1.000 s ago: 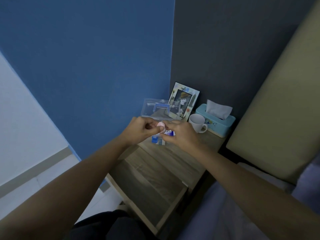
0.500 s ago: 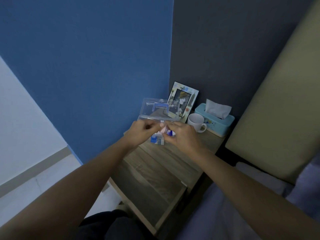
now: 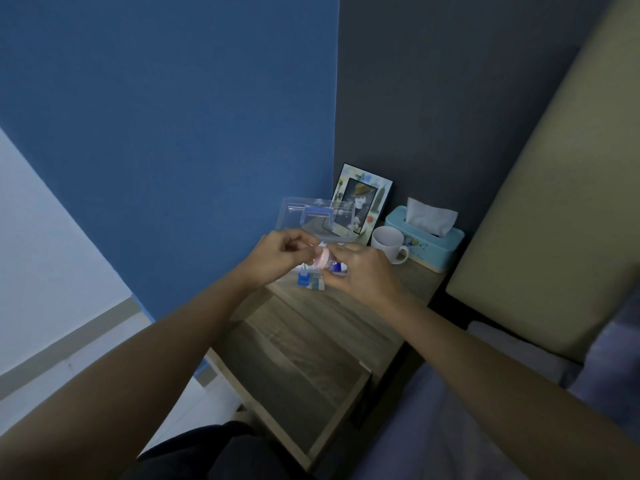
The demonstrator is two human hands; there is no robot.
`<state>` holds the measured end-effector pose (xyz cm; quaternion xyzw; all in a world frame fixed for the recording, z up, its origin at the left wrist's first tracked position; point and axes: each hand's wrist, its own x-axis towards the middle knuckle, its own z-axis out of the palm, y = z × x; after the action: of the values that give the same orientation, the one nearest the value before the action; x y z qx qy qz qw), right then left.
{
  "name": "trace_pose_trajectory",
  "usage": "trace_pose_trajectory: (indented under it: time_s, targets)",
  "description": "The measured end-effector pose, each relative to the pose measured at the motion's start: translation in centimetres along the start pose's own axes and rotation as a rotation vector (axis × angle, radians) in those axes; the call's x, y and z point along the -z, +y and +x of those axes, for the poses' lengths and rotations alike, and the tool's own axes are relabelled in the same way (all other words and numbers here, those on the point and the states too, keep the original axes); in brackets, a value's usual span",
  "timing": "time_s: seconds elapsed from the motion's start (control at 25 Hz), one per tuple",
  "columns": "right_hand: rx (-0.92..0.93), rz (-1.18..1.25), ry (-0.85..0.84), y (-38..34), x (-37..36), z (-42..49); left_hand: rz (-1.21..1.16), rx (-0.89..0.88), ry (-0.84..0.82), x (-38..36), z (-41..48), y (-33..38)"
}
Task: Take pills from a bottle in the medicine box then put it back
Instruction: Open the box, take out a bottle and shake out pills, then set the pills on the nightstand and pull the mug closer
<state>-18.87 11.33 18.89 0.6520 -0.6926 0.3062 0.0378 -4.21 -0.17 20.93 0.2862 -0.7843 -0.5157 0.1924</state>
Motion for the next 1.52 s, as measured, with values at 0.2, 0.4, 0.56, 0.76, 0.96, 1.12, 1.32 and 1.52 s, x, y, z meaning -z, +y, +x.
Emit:
trace_pose_trajectory:
  time_s: [0.2, 0.4, 0.56, 0.76, 0.96, 1.12, 1.32, 1.52]
  targets:
    - [-0.005, 0.018, -0.001, -0.1, -0.1, -0.3, 0.074, -0.001, -0.102, 0.6, 0.1, 0.2]
    - [-0.027, 0.044, 0.002, 0.0, -0.4, -0.6, 0.211, -0.041, -0.076, 0.3, 0.3, 0.5]
    - [-0.012, 0.050, 0.042, 0.4, -0.4, -0.7, 0.289, -0.041, -0.118, 0.4, 0.4, 0.7]
    - [0.003, 0.027, 0.050, 0.8, -0.9, -1.1, 0.318, -0.103, -0.045, -0.5, 0.4, 0.6]
    - [0.009, 0.036, 0.052, 1.5, -1.0, -1.1, 0.147, -0.036, -0.137, -0.4, 0.5, 0.6]
    - [-0.026, 0.039, 0.067, 2.0, -1.5, -1.5, 0.271, -0.036, -0.058, -1.1, 1.1, 0.3]
    - [-0.238, 0.242, 0.099, 4.3, -3.3, -3.6, 0.001, 0.120, 0.173, -3.4, 1.8, -2.1]
    - [-0.571, 0.359, 0.009, 9.2, -8.0, -7.6, 0.037, 0.193, 0.138, -7.7, 2.1, -8.0]
